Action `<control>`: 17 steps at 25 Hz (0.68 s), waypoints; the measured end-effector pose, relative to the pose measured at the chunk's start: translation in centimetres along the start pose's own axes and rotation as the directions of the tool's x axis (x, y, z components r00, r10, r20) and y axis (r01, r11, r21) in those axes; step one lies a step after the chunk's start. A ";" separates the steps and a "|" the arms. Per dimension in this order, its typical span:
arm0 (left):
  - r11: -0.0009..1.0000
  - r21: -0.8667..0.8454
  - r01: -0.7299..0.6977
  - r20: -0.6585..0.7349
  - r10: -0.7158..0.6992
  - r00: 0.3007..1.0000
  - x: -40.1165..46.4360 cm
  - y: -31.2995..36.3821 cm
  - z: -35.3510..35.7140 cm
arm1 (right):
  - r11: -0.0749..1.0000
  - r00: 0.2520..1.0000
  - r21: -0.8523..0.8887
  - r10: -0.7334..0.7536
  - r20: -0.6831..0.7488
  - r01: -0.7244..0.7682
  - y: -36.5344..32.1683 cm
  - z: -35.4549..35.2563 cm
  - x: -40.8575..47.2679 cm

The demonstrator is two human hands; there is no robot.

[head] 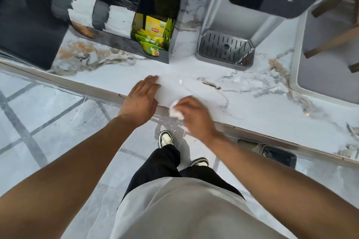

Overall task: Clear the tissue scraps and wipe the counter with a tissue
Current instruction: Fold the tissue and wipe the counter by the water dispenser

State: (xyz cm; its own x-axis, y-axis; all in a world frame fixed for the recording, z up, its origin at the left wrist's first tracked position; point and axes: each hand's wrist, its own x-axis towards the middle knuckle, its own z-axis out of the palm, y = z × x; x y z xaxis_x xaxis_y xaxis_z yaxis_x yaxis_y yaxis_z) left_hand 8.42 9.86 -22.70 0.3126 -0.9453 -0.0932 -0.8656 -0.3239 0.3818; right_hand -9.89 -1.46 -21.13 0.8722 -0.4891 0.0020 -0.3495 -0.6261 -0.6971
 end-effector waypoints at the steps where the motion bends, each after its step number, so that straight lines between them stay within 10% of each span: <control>1: 1.000 0.007 -0.001 -0.008 0.001 1.000 -0.1 -0.4 0.0 | 0.996 0.986 -0.017 0.088 -0.142 -0.091 1.3 -1.4 1.1; 6: 0.998 -0.049 0.030 -0.027 -0.031 0.999 -0.4 -0.2 0.2 | 0.873 0.844 -0.122 0.408 -0.349 -0.473 4.5 -3.7 5.9; 9: 0.995 -0.083 0.058 -0.013 -0.060 0.998 -0.2 0.1 0.0 | 0.984 0.990 -0.146 0.082 -0.114 -0.099 -0.2 2.0 4.0; 12: 0.996 -0.072 0.052 0.019 -0.050 0.999 0.3 0.0 -0.7 | 0.998 0.973 -0.005 -0.052 0.223 0.055 -3.3 4.9 1.0; 17: 0.995 -0.083 0.062 -0.099 -0.070 0.993 0.5 0.5 -0.1 | 0.954 0.866 0.130 0.300 -0.400 -0.271 2.5 -1.3 -6.5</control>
State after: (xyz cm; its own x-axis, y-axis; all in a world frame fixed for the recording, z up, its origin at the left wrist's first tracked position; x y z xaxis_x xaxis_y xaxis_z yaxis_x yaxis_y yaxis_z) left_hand 8.15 9.26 -22.46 0.4099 -0.9117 -0.0278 -0.8090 -0.3774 0.4506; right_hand -16.93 -0.62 -21.91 0.5134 -0.8545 0.0790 -0.5254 -0.3858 -0.7583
